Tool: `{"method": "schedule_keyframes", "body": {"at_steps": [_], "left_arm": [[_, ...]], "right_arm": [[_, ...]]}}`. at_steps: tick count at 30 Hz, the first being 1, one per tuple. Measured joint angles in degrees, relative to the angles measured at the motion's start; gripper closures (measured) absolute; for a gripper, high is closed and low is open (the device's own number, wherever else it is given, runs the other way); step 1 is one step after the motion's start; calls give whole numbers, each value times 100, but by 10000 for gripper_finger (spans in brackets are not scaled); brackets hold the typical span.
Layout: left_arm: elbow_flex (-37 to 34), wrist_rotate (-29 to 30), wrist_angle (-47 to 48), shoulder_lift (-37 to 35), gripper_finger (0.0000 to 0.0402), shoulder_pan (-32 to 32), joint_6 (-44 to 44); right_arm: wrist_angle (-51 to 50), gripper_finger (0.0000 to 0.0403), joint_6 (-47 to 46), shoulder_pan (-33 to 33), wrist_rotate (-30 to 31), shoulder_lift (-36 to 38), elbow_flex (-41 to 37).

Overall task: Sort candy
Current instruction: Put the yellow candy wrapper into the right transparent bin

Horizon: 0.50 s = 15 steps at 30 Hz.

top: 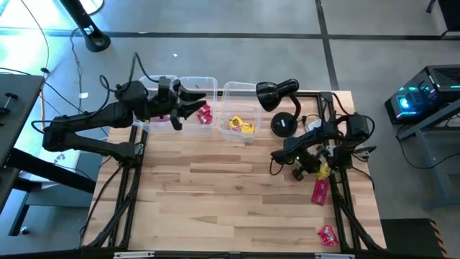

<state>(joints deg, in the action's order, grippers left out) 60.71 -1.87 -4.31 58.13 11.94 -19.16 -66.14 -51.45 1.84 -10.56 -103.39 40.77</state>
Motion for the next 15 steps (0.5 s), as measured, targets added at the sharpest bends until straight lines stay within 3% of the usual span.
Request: {"method": "schedule_keyframes", "body": {"at_steps": [7, 11, 15], "left_arm": [[2, 170, -709, -695, 241, 11, 740], [7, 544, -730, -1146, 241, 11, 1116], [7, 908, -412, -1438, 241, 13, 1332]], "right_arm": [[-94, 398, 13, -339, 619, 491, 1205], [-93, 400, -199, -558, 1049, 986, 2477], [684, 400, 318, -679, 1657, 1291, 3863]]}}
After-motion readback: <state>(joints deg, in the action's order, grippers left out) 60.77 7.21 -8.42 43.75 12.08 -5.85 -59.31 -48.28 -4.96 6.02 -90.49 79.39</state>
